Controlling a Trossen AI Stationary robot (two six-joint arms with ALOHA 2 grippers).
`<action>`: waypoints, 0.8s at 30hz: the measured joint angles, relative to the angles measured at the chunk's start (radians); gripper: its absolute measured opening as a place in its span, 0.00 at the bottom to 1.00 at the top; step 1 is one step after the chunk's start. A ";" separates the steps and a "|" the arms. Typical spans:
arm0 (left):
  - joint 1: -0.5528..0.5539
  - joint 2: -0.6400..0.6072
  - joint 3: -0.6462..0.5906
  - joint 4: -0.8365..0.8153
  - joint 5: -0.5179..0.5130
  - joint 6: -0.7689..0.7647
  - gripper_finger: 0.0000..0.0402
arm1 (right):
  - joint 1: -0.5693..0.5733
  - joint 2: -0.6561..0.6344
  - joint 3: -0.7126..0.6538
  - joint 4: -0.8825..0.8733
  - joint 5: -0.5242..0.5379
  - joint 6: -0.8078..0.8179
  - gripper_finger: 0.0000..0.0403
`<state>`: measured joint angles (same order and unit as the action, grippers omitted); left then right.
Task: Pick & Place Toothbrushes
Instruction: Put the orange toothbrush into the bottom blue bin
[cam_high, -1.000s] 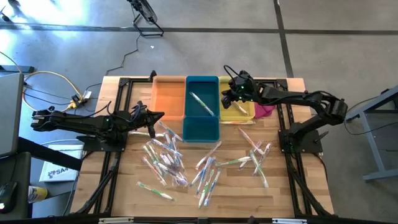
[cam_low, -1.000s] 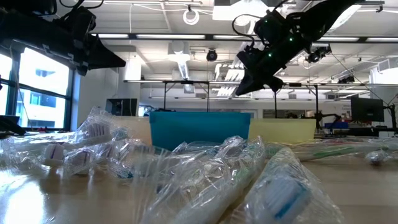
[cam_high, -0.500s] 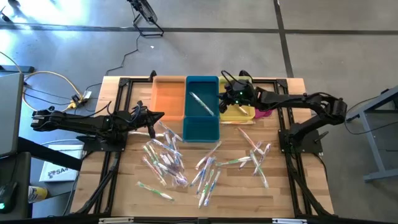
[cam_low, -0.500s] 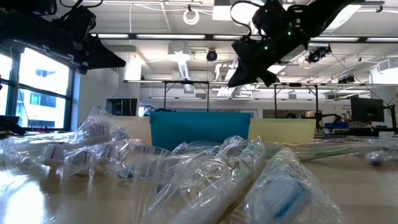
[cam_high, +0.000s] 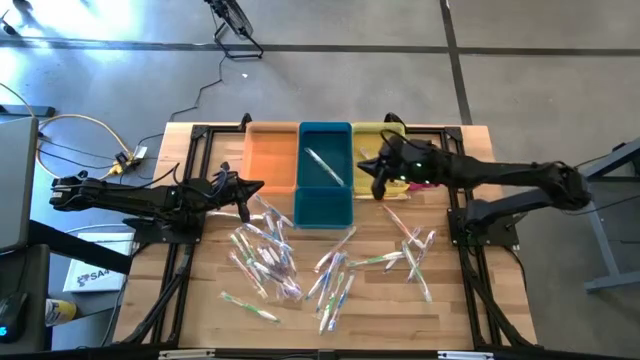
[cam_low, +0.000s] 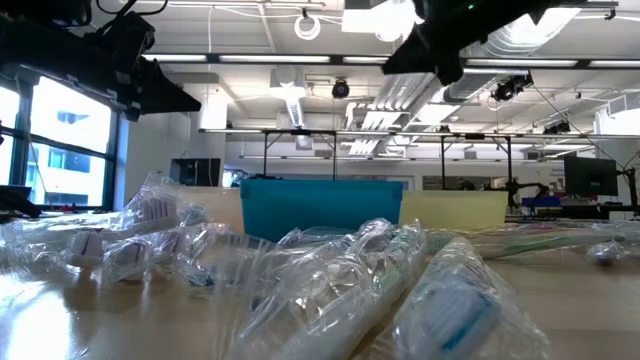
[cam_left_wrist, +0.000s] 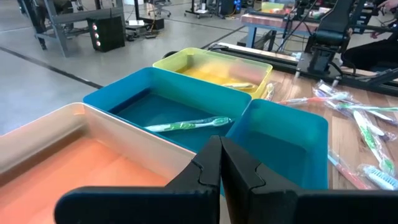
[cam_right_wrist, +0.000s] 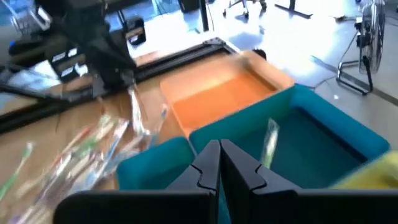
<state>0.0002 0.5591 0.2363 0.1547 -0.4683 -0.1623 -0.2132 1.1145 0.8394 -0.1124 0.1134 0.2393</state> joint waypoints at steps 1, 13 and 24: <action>0.000 0.000 0.000 0.001 0.000 0.000 0.00 | 0.010 -0.022 0.000 -0.030 0.006 0.000 0.01; 0.000 0.000 0.000 0.009 0.000 0.000 0.00 | 0.131 -0.156 0.000 -0.360 0.018 0.168 0.01; 0.000 0.000 0.000 0.009 0.000 0.000 0.00 | 0.157 -0.148 0.000 -0.558 0.013 0.388 0.01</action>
<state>0.0002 0.5589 0.2363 0.1635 -0.4684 -0.1625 -0.0563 0.9670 0.8394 -0.6704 0.1268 0.6278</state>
